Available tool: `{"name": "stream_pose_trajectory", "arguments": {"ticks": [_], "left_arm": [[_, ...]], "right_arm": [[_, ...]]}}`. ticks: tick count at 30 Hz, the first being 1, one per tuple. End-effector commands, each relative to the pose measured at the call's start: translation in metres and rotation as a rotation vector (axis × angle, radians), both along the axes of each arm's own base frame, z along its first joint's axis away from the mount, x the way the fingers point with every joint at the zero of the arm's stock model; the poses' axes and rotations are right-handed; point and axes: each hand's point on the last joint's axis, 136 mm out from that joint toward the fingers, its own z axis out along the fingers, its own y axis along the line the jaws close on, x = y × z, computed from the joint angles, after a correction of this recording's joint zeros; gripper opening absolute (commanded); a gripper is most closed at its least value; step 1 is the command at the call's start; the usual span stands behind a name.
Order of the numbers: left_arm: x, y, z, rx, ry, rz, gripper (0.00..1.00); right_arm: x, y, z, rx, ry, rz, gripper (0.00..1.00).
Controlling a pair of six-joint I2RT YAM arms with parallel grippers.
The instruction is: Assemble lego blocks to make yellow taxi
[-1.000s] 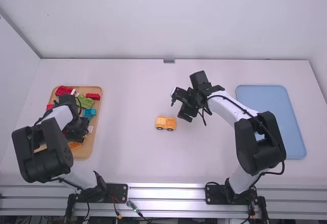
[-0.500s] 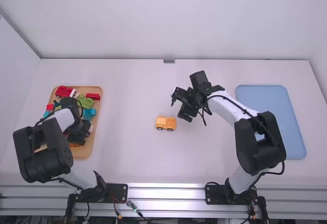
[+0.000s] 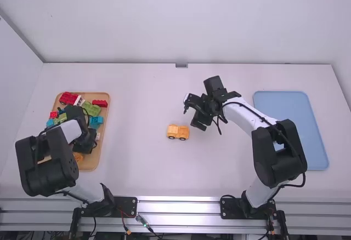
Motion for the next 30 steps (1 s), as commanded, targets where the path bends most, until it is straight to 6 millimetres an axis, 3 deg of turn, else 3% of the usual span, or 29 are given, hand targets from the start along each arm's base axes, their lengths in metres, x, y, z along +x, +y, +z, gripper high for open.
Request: {"name": "stream_pose_trajectory", "arguments": {"ticks": [1,17,30], "left_arm": [[-0.013,-0.009,-0.012,-0.036,0.033,-0.007,0.40],[-0.008,-0.022,-0.014,-0.112,0.008,-0.038,0.31],[-0.014,-0.026,-0.015,-0.127,0.029,-0.035,0.33]], "right_arm": [[0.003,0.005,0.011,0.019,-0.020,0.003,0.99],[0.003,0.005,0.011,0.019,-0.020,0.003,0.99],[0.003,0.005,0.011,0.019,-0.021,0.003,0.99]]}}
